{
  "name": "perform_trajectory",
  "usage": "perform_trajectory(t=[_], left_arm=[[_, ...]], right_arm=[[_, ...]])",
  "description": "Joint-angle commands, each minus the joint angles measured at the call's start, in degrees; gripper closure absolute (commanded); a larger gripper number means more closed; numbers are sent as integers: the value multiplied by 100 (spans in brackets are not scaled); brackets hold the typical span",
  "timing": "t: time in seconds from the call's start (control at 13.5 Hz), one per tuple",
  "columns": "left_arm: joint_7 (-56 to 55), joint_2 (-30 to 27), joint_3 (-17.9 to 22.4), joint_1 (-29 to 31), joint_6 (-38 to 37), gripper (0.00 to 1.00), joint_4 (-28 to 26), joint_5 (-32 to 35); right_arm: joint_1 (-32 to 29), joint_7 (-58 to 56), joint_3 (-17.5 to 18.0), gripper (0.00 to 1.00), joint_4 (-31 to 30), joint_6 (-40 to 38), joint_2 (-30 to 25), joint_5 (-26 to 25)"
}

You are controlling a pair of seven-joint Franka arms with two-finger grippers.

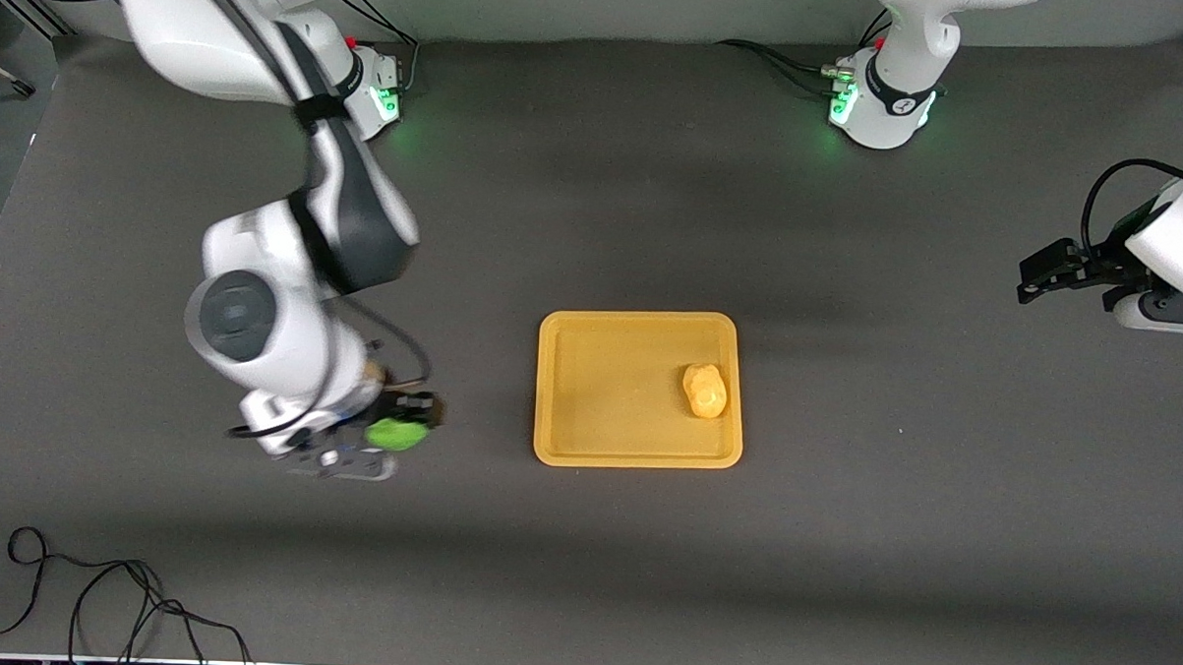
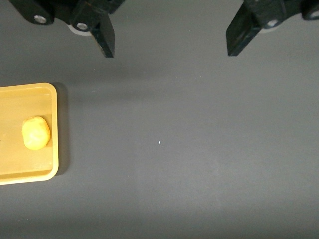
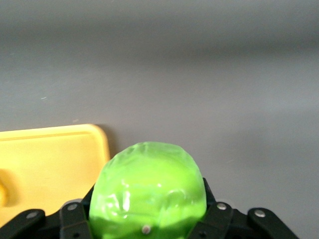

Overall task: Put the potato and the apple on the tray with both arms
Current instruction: 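Carry the green apple with the right gripper over the tray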

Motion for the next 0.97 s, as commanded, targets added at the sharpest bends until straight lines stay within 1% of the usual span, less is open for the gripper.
perform_trajectory(t=[0.0,0.07,0.15,0.22,0.45,0.52,0.89], left_arm=[[86,-155,-20,-42,34,0,-182,91],[86,-164,-20,-51,26,0,-183,100],[86,-164,-20,-33,25,0,-200,100],[86,-164,-20,-33,34,0,-209,109],[95,-173,-20,-42,43,0,-244,162],[95,-181,-20,-33,43,0,-235,162],[77,-120,-29,-59,35,0,-200,162]], right_arm=[[683,1439,-103,49,924,-46,768,-71],[955,1924,-103,50,1240,-28,1049,-149],[1141,2276,-103,51,1539,7,1339,-341],[1273,2550,-85,51,1646,112,1533,-465],[1677,2719,-102,51,1647,858,2052,-519],[1757,2728,-111,51,1639,1025,2193,-615],[1845,2763,-76,51,1630,1606,2712,-660]])
